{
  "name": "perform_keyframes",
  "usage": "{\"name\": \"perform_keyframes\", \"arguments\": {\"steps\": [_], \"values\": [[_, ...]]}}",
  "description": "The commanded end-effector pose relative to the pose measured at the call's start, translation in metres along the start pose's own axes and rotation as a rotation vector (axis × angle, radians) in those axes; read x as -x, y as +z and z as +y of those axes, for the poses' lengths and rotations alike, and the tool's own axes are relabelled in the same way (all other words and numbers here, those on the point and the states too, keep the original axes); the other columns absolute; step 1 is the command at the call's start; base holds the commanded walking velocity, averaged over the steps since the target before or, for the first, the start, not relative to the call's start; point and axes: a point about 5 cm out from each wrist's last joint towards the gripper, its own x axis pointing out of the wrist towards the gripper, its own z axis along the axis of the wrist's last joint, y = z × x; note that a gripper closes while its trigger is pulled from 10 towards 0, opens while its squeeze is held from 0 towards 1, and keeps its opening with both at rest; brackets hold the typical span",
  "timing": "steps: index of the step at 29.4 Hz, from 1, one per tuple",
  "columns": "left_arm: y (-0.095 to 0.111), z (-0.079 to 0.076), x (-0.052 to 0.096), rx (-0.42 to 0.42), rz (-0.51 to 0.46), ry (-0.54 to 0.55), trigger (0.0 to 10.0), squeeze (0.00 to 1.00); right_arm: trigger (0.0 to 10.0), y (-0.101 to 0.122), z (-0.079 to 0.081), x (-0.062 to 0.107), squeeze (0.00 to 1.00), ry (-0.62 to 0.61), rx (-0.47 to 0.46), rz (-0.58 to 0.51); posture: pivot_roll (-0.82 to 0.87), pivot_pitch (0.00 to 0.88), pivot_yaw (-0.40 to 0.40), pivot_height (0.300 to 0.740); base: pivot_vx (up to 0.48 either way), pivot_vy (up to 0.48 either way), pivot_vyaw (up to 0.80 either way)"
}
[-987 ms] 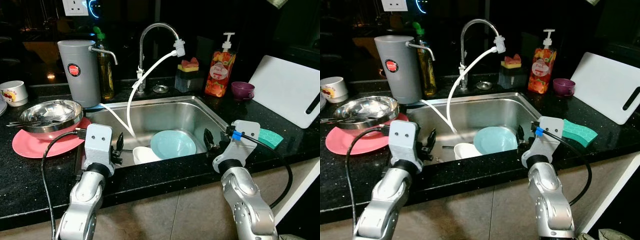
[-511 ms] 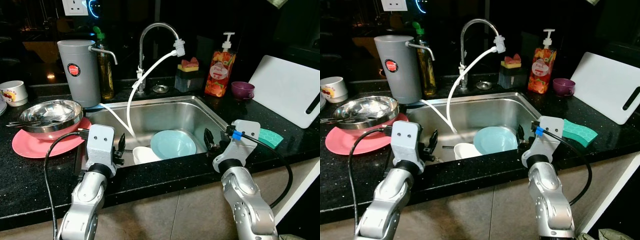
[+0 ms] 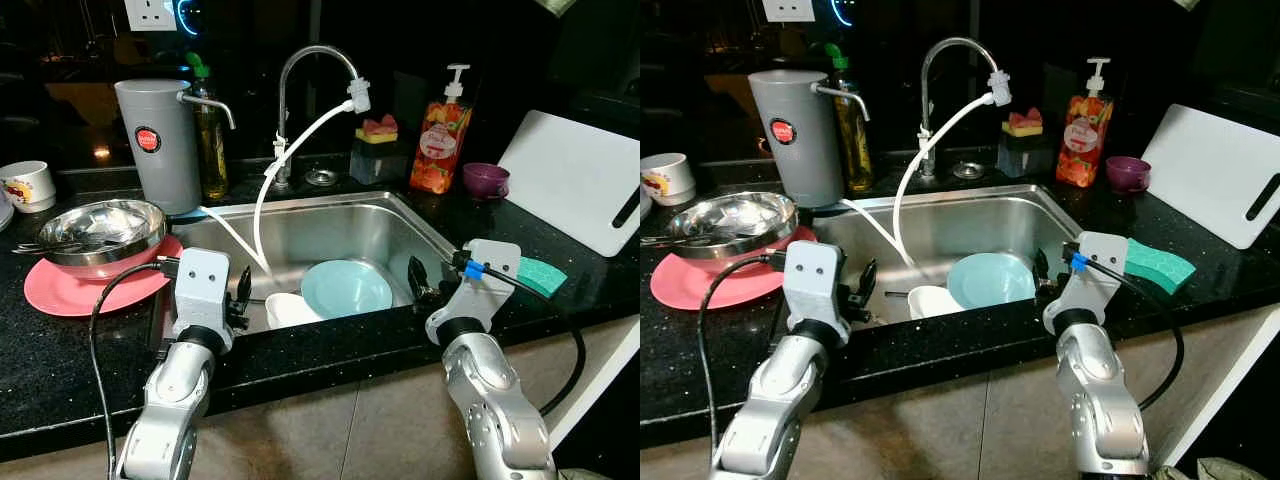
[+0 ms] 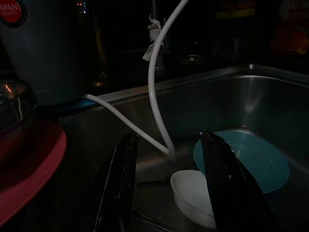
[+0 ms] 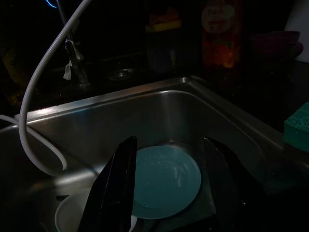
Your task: Kitchen organization
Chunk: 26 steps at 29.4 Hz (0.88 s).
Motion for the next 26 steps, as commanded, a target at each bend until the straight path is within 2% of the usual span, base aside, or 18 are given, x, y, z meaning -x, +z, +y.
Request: {"name": "perform_keyframes", "arguments": {"steps": [1,26], "values": [[-0.0019,-0.0002,0.0001,0.001,0.007,0.003,10.0,0.0,10.0,-0.0013,-0.0026,-0.0011,0.0,-0.014,-0.005,0.004,0.09,0.065,-0.025,0.74,0.0,0.0,0.0],[-0.0026,-0.0031,-0.0028,0.011,0.001,0.001,10.0,0.0,10.0,0.0008,-0.0034,-0.0037,0.0,-0.011,0.001,-0.004,0.07,0.045,-0.03,0.74,0.0,0.0,0.0]]}}
